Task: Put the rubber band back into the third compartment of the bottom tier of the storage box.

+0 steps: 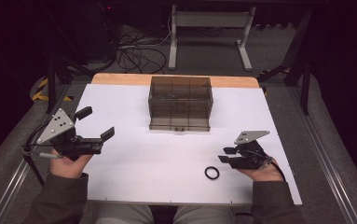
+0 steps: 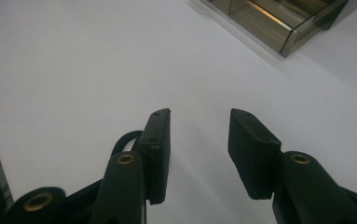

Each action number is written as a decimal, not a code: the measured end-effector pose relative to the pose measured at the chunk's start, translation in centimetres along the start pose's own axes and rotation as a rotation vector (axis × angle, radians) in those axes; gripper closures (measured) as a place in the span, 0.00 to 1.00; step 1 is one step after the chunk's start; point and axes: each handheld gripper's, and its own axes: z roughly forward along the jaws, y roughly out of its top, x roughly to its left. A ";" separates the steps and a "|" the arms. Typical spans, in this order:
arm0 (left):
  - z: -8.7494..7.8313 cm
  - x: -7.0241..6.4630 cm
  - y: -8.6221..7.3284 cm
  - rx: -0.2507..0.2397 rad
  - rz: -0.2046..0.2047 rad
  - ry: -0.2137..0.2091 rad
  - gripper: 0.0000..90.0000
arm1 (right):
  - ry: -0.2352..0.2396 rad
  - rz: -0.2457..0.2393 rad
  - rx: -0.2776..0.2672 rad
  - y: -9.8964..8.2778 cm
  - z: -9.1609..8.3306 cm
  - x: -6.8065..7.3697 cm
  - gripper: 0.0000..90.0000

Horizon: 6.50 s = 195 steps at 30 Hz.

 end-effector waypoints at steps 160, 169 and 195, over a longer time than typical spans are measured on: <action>1.5 -0.4 -0.9 0.059 0.007 -0.029 0.02 | -0.214 0.116 -0.344 6.7 5.9 -1.9 0.97; 1.6 -0.4 -1.0 0.062 0.006 -0.030 0.02 | -0.250 0.138 -0.372 6.7 6.8 -2.6 0.97; 1.8 -0.5 -1.3 0.071 0.007 -0.027 0.02 | -0.393 0.150 -0.376 6.2 10.6 -3.9 0.96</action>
